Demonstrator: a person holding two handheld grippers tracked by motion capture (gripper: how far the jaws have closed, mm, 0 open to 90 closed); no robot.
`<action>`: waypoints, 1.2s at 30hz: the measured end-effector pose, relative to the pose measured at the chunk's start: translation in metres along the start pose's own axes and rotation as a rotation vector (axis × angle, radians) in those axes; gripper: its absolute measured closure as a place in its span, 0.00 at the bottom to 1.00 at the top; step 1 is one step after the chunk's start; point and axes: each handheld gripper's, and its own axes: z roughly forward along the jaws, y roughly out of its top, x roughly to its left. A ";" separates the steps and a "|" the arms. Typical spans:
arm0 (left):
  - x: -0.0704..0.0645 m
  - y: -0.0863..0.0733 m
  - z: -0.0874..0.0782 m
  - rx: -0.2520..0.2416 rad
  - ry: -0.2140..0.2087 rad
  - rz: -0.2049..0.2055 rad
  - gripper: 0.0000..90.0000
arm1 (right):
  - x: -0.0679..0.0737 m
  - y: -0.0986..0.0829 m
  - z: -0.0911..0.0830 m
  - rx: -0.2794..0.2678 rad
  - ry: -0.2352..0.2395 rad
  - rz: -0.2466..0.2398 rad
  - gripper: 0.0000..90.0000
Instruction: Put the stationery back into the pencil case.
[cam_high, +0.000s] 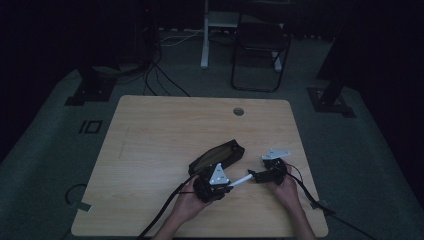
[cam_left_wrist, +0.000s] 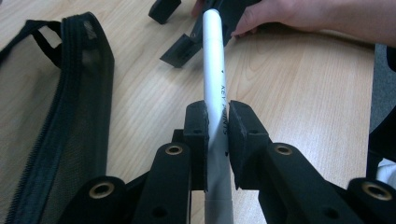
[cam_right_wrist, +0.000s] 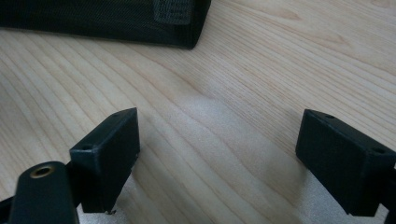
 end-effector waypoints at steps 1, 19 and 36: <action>0.001 0.001 -0.001 -0.002 0.002 0.001 0.87 | 0.000 0.000 0.000 -0.001 0.000 0.002 0.15; 0.008 0.010 -0.015 -0.025 0.011 0.003 0.87 | 0.000 0.000 0.000 0.000 0.000 0.001 0.15; 0.019 0.017 -0.028 -0.051 0.024 0.000 0.87 | 0.000 0.000 0.000 -0.001 0.000 0.000 0.15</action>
